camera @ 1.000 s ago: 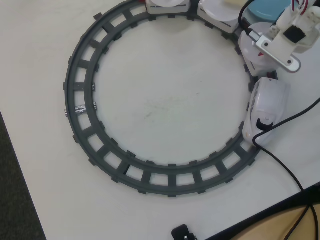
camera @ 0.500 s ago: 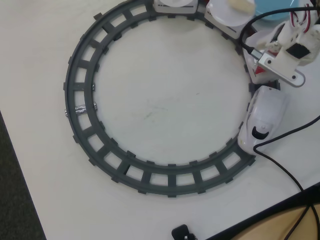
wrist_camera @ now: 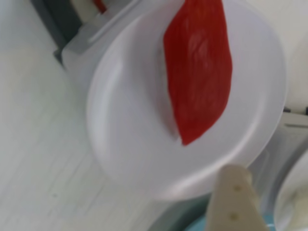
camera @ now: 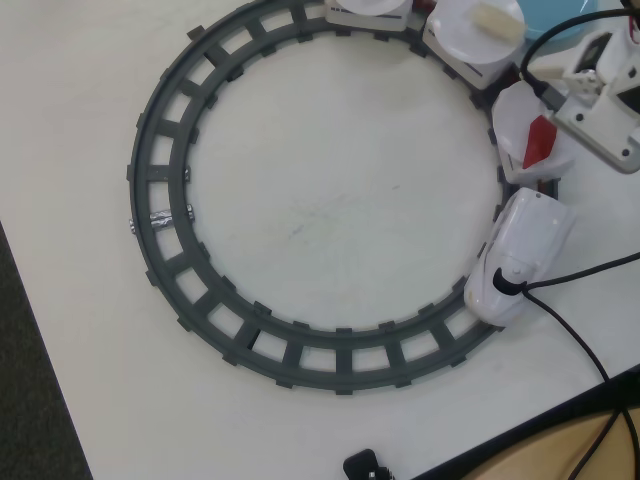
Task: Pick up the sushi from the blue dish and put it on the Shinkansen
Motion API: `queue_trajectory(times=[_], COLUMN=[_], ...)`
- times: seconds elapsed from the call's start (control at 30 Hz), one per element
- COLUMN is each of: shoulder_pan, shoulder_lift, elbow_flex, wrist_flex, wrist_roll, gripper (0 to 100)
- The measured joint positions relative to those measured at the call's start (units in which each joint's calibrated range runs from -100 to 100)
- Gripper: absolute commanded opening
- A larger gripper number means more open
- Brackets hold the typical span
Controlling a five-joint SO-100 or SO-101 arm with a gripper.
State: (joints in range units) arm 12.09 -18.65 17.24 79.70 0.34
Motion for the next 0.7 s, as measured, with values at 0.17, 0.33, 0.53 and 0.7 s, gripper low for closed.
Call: queue_trajectory(times=[0.17,0.33,0.53,0.7], shoulder_pan=[1.58,13.63,31.51,33.64], shoulder_lift=[-6.40,-12.29,-20.80,-31.58], elbow_flex=[0.00,0.09,4.05,18.19], wrist_flex=[4.02,3.24,1.05,-3.15], wrist_roll=[0.00,0.00,0.00,0.05], gripper=[25,6,2,2])
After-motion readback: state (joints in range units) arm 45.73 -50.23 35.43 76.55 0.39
